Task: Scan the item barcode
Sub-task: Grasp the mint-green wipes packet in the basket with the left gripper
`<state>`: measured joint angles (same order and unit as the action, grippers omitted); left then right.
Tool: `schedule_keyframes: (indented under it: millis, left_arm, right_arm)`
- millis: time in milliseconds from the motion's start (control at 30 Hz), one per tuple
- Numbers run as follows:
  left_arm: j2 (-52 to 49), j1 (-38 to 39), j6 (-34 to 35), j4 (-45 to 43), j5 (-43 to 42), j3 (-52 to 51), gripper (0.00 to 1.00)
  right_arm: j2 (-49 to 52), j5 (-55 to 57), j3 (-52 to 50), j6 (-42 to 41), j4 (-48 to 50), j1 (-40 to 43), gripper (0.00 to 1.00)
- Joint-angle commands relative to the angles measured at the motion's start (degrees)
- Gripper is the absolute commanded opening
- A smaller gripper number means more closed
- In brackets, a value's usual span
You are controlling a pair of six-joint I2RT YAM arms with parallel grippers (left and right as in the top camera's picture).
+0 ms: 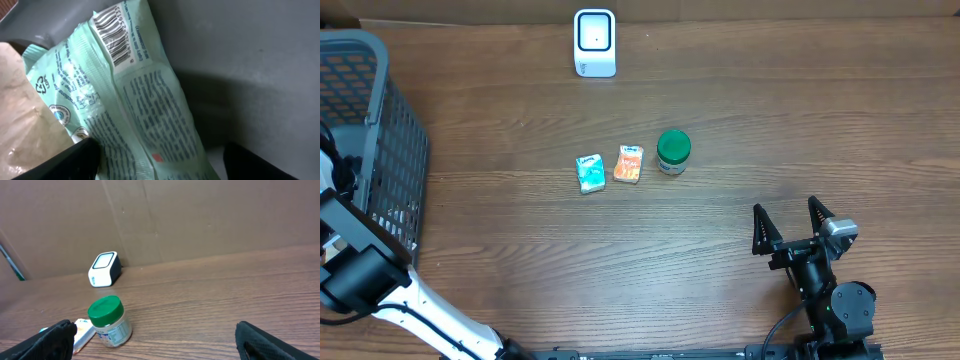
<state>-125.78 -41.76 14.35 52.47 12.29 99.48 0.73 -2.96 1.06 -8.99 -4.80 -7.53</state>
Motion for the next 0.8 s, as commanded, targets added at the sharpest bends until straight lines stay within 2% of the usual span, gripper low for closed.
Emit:
schedule_keyframes:
  millis: [0,100,133,267,367,567,767]
  left_arm:
    - [-4.5,-0.2,-1.1,0.0,-0.2,-0.4,0.66]
    - [-4.8,-0.2,-2.0,0.0,-0.3,-0.4,0.24]
    - [-4.7,-0.2,-2.0,0.1,-0.2,-0.3,0.17]
    - [-4.4,-0.2,-2.0,1.7,-0.3,0.9,0.13]
    - [-4.0,-0.2,-1.9,5.3,-1.5,3.9,0.04]
    - [-0.8,0.5,-1.0,13.7,-8.9,15.1,0.04]
    - [8.6,3.0,1.1,17.6,-13.9,25.6,0.04]
  right_arm:
    - [-0.6,0.3,-0.6,0.0,0.2,0.2,1.0]
    - [-0.6,0.3,-0.6,0.0,0.2,0.2,1.0]
    - [-0.6,0.3,-0.6,0.0,0.2,0.2,1.0]
    - [-0.6,0.3,-0.6,0.0,0.2,0.2,1.0]
    - [-0.6,0.3,-0.6,0.0,0.2,0.2,1.0]
    - [-0.6,0.3,-0.6,0.0,0.2,0.2,1.0]
    - [-0.6,0.3,-0.6,0.0,0.2,0.2,1.0]
